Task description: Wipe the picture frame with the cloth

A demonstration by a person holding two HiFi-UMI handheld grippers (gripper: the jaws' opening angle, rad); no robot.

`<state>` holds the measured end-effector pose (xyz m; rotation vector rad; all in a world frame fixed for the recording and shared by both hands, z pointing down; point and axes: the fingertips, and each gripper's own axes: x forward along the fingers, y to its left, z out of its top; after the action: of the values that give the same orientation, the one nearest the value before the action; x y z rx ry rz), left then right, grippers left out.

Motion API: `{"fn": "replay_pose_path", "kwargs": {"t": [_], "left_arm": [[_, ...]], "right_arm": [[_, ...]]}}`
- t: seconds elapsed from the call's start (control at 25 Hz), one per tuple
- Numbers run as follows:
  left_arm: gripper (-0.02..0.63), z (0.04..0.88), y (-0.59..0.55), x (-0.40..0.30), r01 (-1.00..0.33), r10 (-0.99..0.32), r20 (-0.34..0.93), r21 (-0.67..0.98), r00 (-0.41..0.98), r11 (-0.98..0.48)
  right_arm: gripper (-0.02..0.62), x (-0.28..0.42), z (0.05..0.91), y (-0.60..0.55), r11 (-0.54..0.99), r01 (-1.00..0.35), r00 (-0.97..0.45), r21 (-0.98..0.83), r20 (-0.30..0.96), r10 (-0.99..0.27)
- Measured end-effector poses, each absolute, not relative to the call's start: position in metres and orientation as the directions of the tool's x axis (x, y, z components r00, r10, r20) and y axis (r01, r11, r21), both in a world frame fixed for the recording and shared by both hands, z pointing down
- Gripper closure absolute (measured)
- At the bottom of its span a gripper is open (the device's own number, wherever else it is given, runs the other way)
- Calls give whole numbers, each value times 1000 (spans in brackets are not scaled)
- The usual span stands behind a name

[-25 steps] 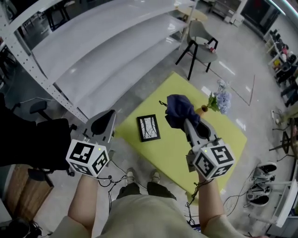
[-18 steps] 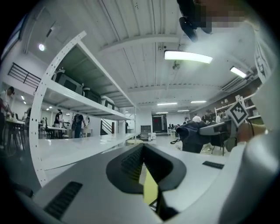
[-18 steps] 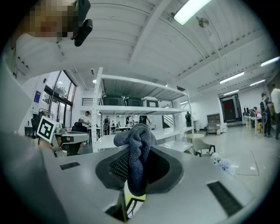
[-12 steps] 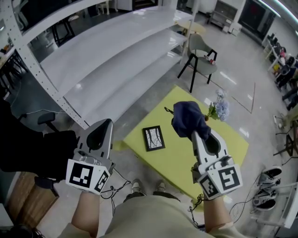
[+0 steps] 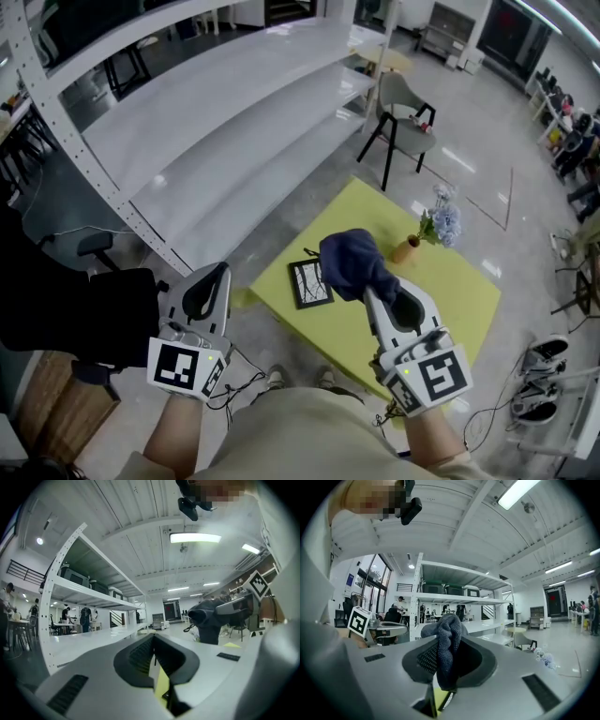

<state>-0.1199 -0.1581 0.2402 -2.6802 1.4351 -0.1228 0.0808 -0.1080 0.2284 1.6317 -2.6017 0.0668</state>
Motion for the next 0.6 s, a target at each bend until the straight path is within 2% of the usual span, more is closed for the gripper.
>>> {"fn": "replay_pose_path", "kwargs": {"t": [0.6], "left_arm": [[600,264,-159,-127,-814,-827,98,-145,554,-563]], "right_arm": [[531,75,244,-123,435,-899,-426,52,126,-896]]}}
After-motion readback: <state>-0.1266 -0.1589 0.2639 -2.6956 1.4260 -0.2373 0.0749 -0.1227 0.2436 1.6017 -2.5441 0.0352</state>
